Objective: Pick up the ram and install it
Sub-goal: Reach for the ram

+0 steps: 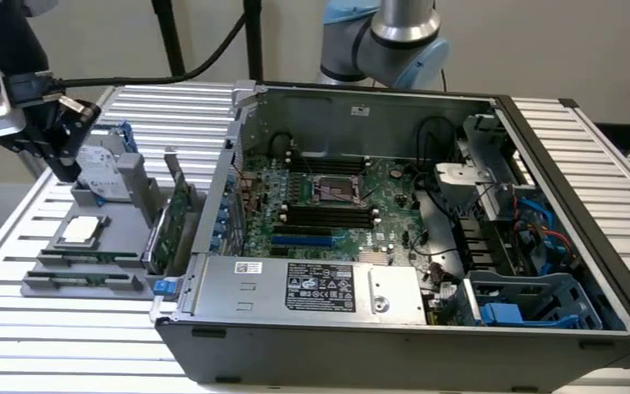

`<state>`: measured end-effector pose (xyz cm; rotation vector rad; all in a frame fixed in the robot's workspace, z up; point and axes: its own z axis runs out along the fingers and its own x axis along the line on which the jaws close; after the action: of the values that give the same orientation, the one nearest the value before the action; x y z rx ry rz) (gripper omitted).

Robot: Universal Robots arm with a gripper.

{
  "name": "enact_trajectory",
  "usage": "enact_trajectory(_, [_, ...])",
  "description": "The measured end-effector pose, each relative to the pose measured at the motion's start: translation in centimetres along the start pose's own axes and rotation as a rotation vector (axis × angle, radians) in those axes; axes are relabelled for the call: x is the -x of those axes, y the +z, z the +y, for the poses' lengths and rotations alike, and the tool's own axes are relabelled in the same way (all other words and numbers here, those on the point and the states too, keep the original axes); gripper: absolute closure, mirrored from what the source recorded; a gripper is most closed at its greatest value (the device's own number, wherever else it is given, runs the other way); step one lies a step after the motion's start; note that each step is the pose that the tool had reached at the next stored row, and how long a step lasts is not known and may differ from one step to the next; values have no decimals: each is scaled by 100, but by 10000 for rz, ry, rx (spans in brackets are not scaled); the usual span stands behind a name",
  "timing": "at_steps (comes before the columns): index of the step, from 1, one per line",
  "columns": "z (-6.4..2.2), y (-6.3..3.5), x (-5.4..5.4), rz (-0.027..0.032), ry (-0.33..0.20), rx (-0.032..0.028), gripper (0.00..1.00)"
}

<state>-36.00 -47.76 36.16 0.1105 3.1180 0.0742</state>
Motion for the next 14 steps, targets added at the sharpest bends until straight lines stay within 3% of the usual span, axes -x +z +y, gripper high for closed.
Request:
enact_trajectory(9, [-43,116,-402,0,-1,-20,100])
enact_trajectory(14, [-44,121,-421,1,-1,-22,100])
